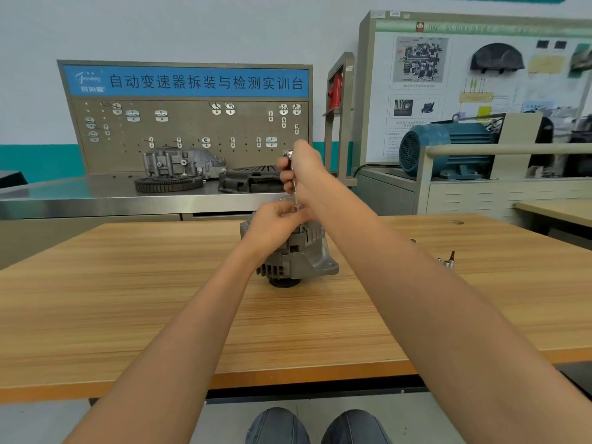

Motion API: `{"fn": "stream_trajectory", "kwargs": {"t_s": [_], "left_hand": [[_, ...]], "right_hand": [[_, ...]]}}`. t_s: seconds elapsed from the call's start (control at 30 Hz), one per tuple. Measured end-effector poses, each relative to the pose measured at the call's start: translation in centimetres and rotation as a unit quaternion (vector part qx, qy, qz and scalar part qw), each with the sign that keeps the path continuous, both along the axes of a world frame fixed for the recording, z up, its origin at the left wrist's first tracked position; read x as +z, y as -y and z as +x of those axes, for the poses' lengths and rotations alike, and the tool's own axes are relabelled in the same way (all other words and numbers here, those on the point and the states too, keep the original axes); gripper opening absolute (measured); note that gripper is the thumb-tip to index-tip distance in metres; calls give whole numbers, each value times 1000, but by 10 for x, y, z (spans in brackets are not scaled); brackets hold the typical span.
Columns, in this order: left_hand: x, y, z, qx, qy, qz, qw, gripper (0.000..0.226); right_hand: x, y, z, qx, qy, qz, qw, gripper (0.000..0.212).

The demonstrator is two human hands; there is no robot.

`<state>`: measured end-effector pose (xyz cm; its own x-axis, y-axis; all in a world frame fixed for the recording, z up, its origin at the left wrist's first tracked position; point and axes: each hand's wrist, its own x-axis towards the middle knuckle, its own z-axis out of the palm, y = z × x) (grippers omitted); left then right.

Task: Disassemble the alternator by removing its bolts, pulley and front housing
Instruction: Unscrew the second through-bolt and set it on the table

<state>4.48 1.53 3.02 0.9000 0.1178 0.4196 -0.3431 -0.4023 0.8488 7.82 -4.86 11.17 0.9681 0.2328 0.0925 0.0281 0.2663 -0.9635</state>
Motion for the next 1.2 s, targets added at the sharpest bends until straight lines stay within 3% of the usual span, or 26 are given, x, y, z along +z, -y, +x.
{"fn": "stream_trajectory", "kwargs": {"t_s": [0.07, 0.13, 0.2, 0.3, 0.37, 0.53, 0.63, 0.73, 0.87, 0.93, 1.03, 1.13, 1.2], "left_hand": [[0, 0, 0, -9, -6, -5, 1000, 17], [-1, -2, 1, -17, -5, -9, 1000, 11], [0, -2, 2, -2, -2, -9, 1000, 18], [-2, -1, 3, 42, 2, -6, 999, 48], [-2, 1, 3, 48, 4, -4, 999, 54], [-2, -2, 3, -8, 13, -12, 1000, 7], [-4, -4, 5, -15, 7, -4, 1000, 8], [-3, -2, 3, -6, 17, -3, 1000, 17], [-4, -2, 3, 32, 3, -5, 999, 55], [-5, -2, 4, 30, 6, -4, 1000, 53], [-2, 1, 1, 4, 9, -10, 1000, 12], [-3, 0, 2, -5, 4, 2, 1000, 12], [-4, -3, 4, -2, 8, 7, 1000, 12]], "right_hand": [[1, 7, 3, 100, 4, -12, 995, 28], [0, 8, 2, 112, 7, -10, 994, 28], [-2, 1, -2, 29, 13, 19, 999, 28], [-9, -11, -8, -159, 45, 84, 983, 32], [-11, -12, -5, -198, 50, 106, 973, 34], [-4, 3, 1, 7, -1, 41, 999, 29], [-5, 11, 4, 84, -1, 55, 995, 27], [-8, 6, -1, 6, 10, 80, 997, 28], [-11, -8, -10, -157, 54, 94, 982, 33], [-10, -9, -9, -137, 54, 76, 986, 34], [-4, -1, -6, -14, 20, 34, 999, 29], [-3, 7, -1, 53, 15, 25, 998, 26], [-5, 5, -3, 30, 19, 30, 999, 27]]}}
